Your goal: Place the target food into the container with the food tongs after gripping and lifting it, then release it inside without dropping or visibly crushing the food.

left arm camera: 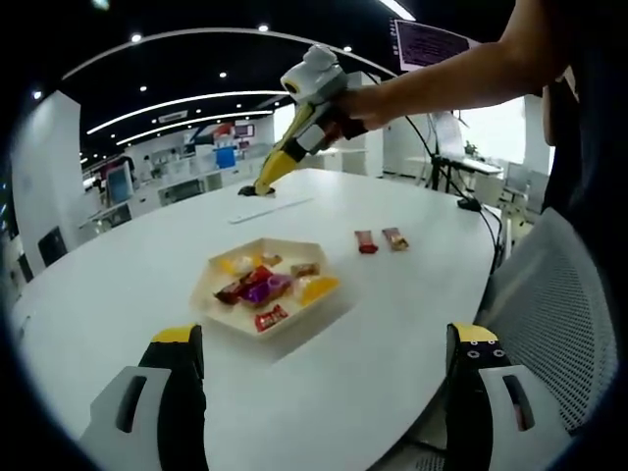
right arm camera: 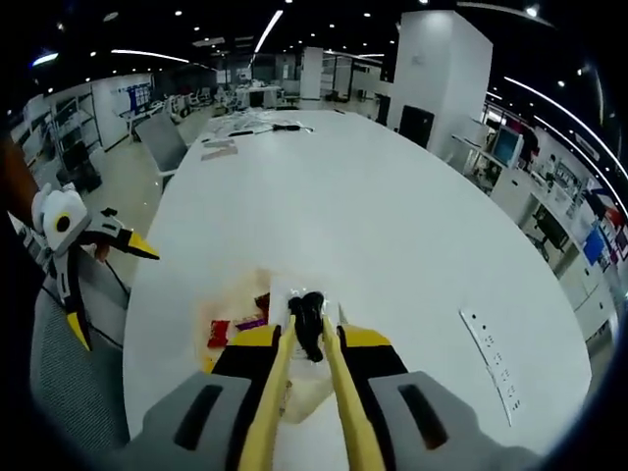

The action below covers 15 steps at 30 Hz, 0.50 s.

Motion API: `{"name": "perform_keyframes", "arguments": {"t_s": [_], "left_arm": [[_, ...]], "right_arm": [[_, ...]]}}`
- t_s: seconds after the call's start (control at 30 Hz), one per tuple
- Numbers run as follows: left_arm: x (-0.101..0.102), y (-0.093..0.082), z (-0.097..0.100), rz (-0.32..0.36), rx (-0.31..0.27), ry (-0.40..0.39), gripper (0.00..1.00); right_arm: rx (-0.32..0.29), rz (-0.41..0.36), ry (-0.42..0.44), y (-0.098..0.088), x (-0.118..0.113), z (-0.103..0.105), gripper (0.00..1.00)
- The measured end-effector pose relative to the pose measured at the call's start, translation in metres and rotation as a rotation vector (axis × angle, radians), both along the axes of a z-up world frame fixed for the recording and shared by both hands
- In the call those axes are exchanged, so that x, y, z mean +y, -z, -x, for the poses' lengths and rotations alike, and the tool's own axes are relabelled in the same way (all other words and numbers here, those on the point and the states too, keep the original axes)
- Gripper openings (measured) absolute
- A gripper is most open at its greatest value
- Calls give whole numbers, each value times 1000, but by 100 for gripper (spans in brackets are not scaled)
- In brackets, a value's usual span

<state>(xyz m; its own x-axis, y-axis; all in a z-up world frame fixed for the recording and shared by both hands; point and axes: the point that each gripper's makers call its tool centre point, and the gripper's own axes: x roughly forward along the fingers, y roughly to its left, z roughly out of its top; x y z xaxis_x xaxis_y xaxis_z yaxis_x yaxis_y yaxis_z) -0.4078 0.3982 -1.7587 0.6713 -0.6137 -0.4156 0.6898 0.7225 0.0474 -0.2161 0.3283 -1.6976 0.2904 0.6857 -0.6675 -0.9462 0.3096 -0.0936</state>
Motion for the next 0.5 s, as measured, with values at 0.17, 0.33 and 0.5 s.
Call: {"name": "perform_keyframes", "arguments": {"t_s": [0.17, 0.33, 0.5], "left_arm": [[1, -1, -1, -2, -6, -7, 100], [2, -2, -2, -3, -11, -15, 100], [2, -2, -2, -3, -13, -14, 100]], "right_arm": [[-37, 3, -43, -7, 8, 2, 25], [-31, 1, -51, -11, 11, 4, 26], [-44, -6, -53, -19, 11, 7, 27]]}}
